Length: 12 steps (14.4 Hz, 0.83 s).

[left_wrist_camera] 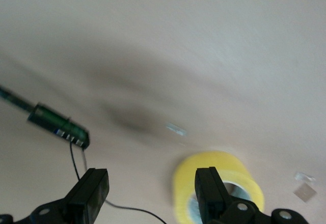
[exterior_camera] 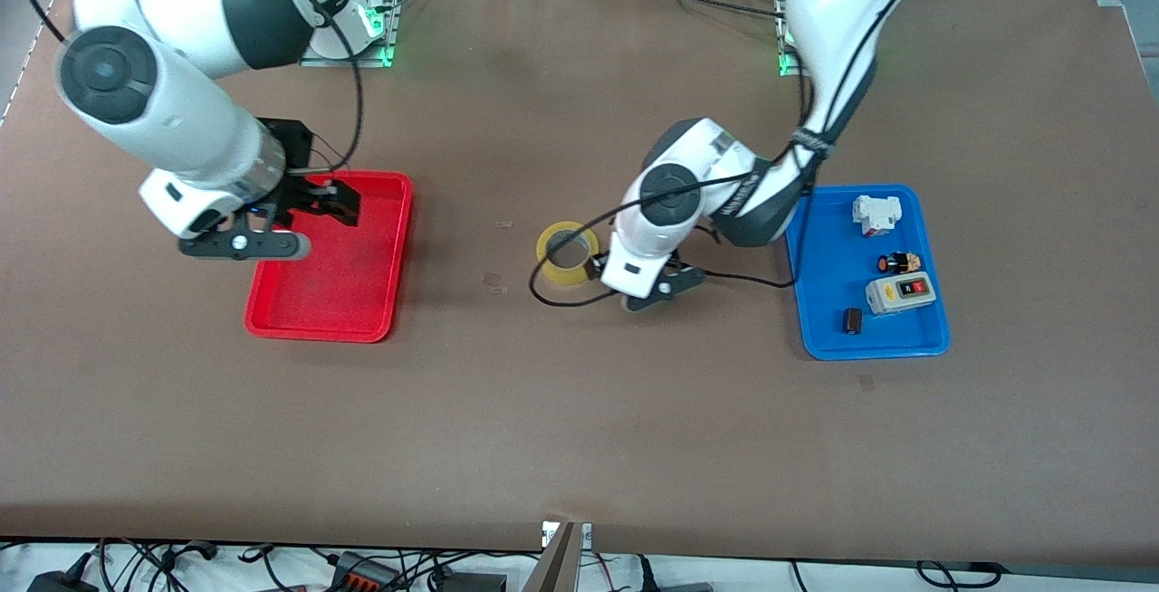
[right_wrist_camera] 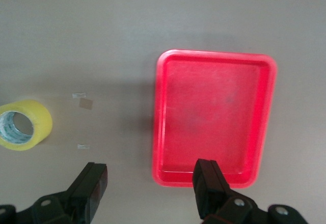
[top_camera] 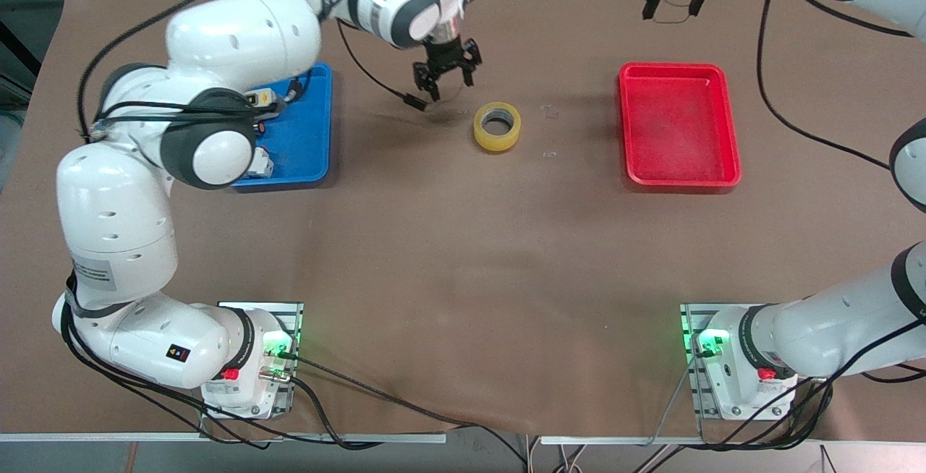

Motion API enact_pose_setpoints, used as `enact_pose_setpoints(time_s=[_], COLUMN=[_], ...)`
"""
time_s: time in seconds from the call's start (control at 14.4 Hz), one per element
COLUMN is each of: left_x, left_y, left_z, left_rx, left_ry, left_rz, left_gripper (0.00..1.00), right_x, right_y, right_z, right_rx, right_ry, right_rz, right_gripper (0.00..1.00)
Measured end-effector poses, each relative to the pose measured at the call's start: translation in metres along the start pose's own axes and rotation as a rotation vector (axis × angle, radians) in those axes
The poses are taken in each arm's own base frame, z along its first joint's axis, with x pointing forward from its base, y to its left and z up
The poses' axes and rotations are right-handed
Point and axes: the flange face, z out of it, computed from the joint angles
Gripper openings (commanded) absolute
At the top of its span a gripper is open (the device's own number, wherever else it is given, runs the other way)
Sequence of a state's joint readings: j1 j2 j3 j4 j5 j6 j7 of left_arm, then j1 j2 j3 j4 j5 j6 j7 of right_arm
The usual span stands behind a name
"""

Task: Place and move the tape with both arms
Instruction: 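Set the tape down and open the left gripper while the right gripper reaches, then lower the right gripper onto the tape while the left gripper withdraws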

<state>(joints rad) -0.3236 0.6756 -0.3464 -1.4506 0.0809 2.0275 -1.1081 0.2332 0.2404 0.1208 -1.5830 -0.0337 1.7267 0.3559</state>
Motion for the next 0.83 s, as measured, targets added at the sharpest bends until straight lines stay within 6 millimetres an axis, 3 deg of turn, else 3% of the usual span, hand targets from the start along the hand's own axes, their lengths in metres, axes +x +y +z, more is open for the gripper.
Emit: enact_pose_setpoints(time_s=[0.21,0.49,0.62,0.83], left_x=[0.041,0.089,0.101,0.108], left_y=[-0.052,-0.130,-0.160,-0.189], left_z=[-0.058,-0.119,-0.144,-0.172], left_rx=[0.067,0.135,0.149,0.170], left_ry=[-0.012,-0.055,-0.065,-0.082], left_rz=[0.002,0.040,0.035,0.030], left_gripper=[1.00,1.00,1.00,1.00], right_x=[-0.001,-0.014,-0.022,-0.031], right_y=[-0.043,-0.122,-0.156,-0.195], right_z=[0.031,0.083,0.112,0.151], right_rx=[-0.001,0.000,-0.003,0.007], right_ry=[-0.011,-0.015,-0.020,-0.011], right_rz=[-0.008,-0.009,-0.008,0.010], right_gripper=[0.98,0.98,0.98,0.98])
